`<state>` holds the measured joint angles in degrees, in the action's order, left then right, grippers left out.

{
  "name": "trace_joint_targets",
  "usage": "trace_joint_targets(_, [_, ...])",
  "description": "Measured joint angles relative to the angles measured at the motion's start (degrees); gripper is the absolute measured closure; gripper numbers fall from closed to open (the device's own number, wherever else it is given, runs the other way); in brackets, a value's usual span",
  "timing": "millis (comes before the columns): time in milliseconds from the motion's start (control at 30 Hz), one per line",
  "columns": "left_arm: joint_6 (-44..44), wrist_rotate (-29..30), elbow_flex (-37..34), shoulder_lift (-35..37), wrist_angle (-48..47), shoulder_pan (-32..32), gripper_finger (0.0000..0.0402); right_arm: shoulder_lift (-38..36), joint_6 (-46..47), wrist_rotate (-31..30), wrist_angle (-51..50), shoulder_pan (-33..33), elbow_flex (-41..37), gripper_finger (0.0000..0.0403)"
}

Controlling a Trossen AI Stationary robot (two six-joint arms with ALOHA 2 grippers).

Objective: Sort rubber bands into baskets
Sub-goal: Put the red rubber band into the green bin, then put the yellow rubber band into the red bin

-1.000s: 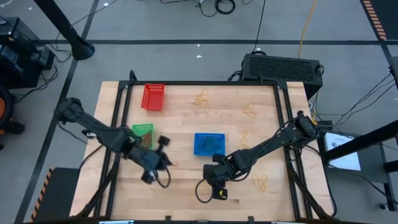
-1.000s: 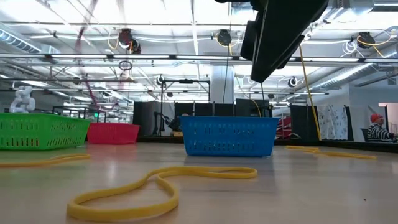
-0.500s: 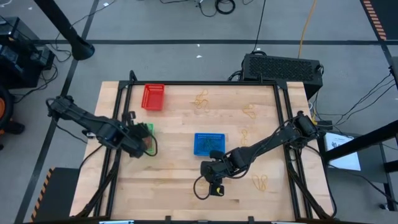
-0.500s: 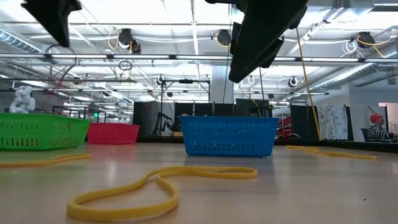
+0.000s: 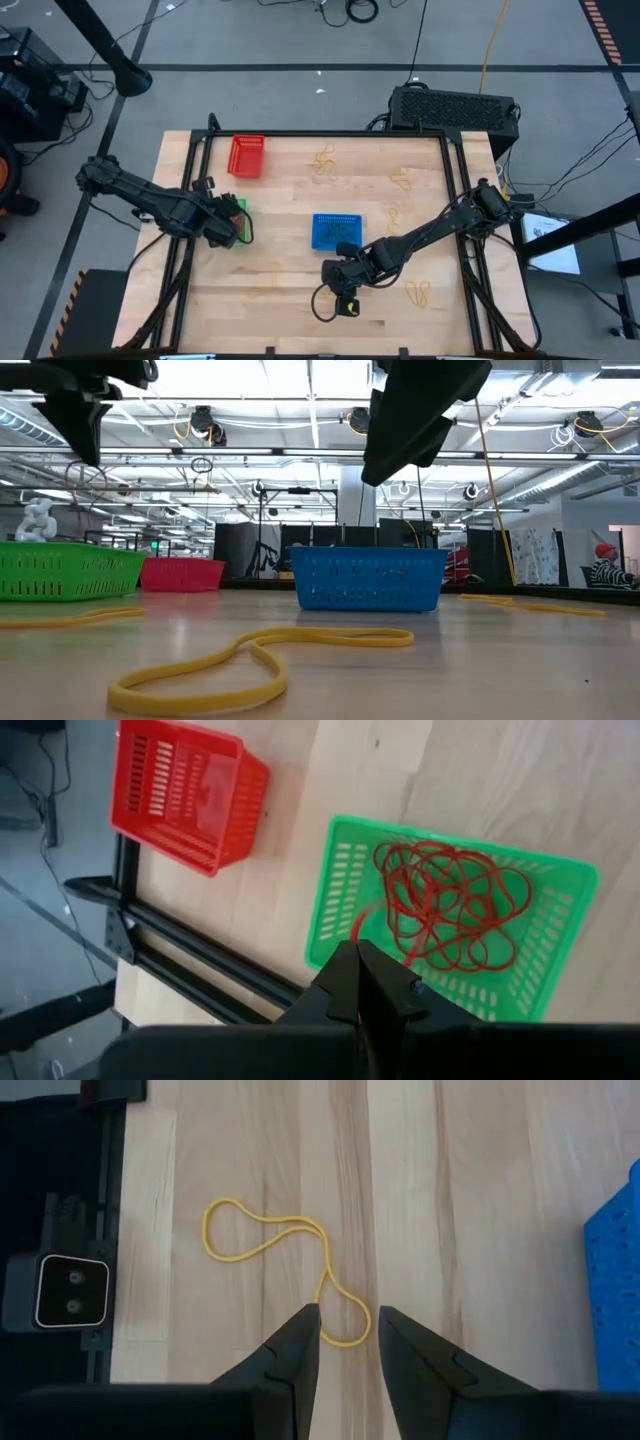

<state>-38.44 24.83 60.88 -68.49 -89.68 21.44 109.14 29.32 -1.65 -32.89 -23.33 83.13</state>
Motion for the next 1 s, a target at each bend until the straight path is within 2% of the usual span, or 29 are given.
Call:
trace_joint_targets(533, [0.3, -0.8, -3.3, 0.0, 2.2, -0.1, 0.0366, 0.0, 0.0, 0.0, 1.1, 0.0, 0.0, 0.0305])
trace_joint_targets(833, [0.3, -0.7, -3.3, 0.0, 2.3, -0.1, 0.0320, 0.0, 0.0, 0.0, 1.1, 0.0, 0.0, 0.0305])
trace_joint_targets(1000, [2.8, 1.5, -3.3, 0.0, 5.8, -0.1, 0.0314, 0.0, -0.4, -1.3, 1.4, 0.0, 0.0, 0.0305])
